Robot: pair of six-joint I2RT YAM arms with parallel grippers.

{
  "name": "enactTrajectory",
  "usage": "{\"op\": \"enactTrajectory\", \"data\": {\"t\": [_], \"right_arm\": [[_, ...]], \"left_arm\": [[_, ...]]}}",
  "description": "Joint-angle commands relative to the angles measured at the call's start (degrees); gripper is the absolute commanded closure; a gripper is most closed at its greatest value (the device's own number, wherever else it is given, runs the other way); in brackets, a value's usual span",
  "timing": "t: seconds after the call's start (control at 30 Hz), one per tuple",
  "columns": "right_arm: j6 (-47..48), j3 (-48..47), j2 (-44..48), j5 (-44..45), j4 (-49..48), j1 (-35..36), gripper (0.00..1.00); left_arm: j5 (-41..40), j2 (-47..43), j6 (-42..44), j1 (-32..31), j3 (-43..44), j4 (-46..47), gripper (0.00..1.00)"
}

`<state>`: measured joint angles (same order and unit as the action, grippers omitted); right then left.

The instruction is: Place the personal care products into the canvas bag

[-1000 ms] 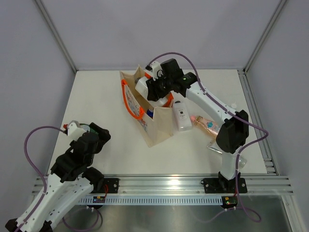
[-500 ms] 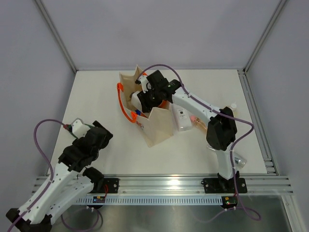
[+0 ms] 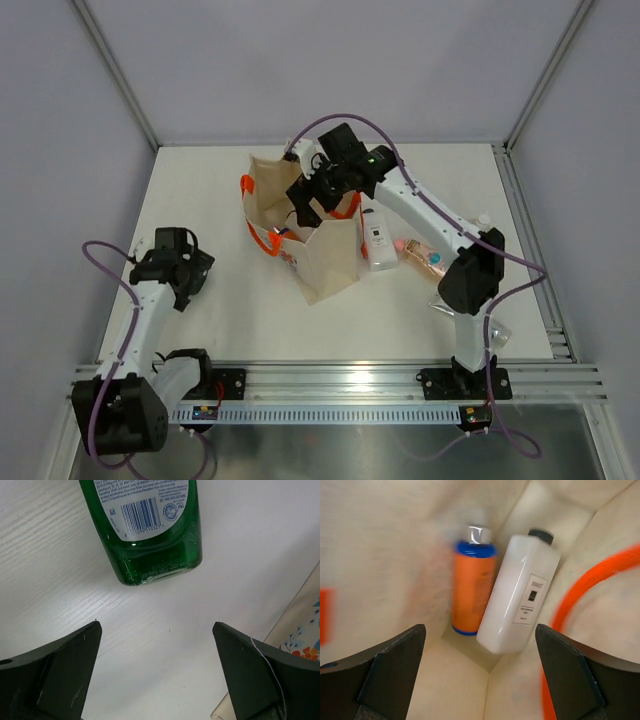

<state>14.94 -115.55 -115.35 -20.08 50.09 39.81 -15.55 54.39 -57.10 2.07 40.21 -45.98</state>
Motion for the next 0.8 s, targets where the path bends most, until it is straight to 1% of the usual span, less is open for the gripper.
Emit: {"op": "enactTrajectory", "data": {"t": [0.0,0.07,0.1,0.17,0.2,0.23,0.27,0.3,0.33,0.4,0.43,0.53,0.57,0.77], "right_arm": [[8.26,-4.77,12.14,-6.20,3.88,-0.79,0.01],[8.44,-4.78,14.18,-7.25,4.58,-0.96,0.00],[8.27,-4.34,16.62,-8.82,4.93,-1.49,0.00],[7.65,-1.10,19.80,-10.59,4.24,-2.63,0.00],[7.47,0.66,23.73,-11.38,3.54,-3.77,0.01],[7.30,5.20,25.94,-13.30,1.27,-4.47,0.01],[7.21,7.77,27.79,-13.76,-0.06,-5.00,0.01],[6.86,10.14,31.73,-14.37,-2.42,-6.23,0.01],[7.03,14.95,33.51,-14.99,-3.23,-6.67,0.01],[7.91,20.76,37.80,-16.22,-5.07,-7.64,0.01],[8.26,22.19,39.05,-16.83,-5.26,-8.51,0.00],[9.41,26.33,42.39,-19.03,-4.91,-9.66,0.01],[9.67,27.12,43.01,-19.64,-5.00,-9.75,0.00],[10.02,32.31,48.19,-22.02,-6.22,-9.93,0.01]], "left_arm": [[9.74,5.00,3.05,3.55,3.56,3.25,0.01],[9.75,6.69,4.27,5.75,4.61,3.35,0.01],[9.66,7.56,4.80,7.50,5.40,3.44,0.01],[9.23,8.01,6.73,9.26,6.54,3.52,0.01],[8.61,8.53,7.26,10.06,6.90,3.61,0.01],[8.00,8.89,7.96,11.46,7.34,3.61,0.01],[6.77,9.59,8.93,11.90,7.87,3.44,0.01],[6.07,10.38,9.20,12.52,9.00,2.74,0.01],[5.62,12.12,9.64,12.79,9.45,2.82,0.01],[7.11,14.42,11.13,14.45,10.41,4.13,0.01],[8.16,16.95,11.57,15.33,10.68,4.92,0.01],[14.56,21.53,14.64,18.41,12.00,8.00,0.01],[15.11,22.42,15.35,18.85,12.52,8.62,0.01],[12.92,28.04,16.93,20.08,15.60,7.66,0.01]]}}
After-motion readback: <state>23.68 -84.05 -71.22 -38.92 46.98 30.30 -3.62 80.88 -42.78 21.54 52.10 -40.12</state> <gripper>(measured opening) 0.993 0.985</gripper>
